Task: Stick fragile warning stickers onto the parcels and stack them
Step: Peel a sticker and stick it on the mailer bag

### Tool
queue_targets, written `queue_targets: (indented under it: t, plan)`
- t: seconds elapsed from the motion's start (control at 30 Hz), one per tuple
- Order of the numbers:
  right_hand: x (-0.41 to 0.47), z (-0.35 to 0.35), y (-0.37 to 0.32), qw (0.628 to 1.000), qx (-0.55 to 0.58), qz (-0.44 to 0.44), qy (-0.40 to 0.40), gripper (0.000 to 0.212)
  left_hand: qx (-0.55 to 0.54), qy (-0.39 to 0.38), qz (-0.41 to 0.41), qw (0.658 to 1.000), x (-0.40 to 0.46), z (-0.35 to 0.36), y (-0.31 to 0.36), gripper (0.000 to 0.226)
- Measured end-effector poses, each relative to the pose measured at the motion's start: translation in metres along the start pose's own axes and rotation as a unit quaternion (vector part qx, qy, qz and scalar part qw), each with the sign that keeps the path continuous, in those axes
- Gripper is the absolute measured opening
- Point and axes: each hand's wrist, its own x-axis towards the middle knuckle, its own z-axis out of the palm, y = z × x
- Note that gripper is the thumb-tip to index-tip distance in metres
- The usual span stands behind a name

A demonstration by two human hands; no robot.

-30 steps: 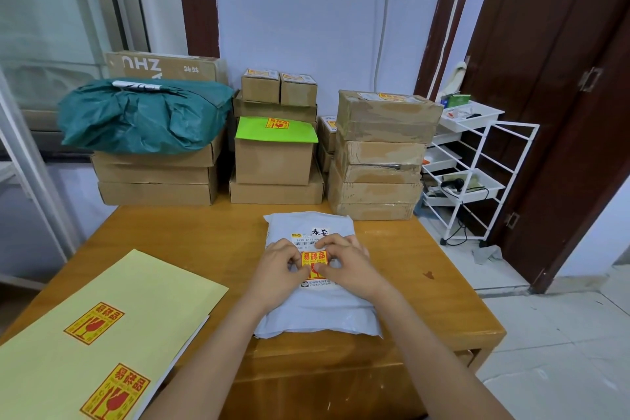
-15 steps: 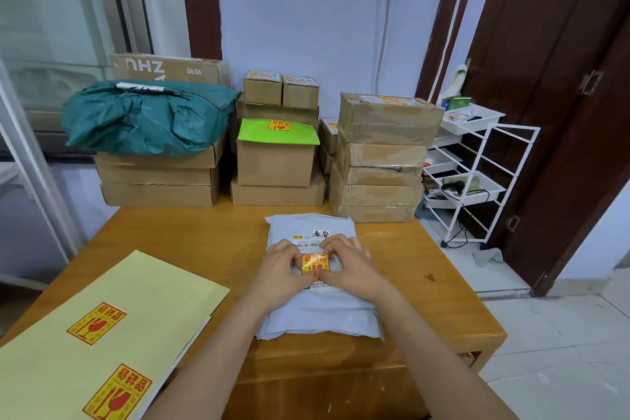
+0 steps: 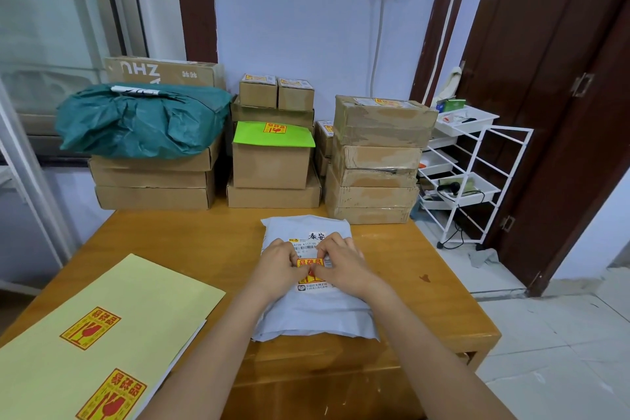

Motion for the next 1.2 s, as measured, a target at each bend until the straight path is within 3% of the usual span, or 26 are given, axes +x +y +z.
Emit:
queue_targets:
  t: [0.47, 1.2]
  plan:
    - [0.003, 0.004, -0.005, 0.999, -0.042, -0.008, 0.019, 0.009, 0.037, 0.007, -0.021, 0.999, 0.006, 0.003, 0.004, 0.035]
    - [0.001, 0.008, 0.001, 0.999, -0.011, -0.016, 0.035, 0.01, -0.023, 0.012, 0.024, 0.999, -0.003, 0.0, -0.007, 0.025]
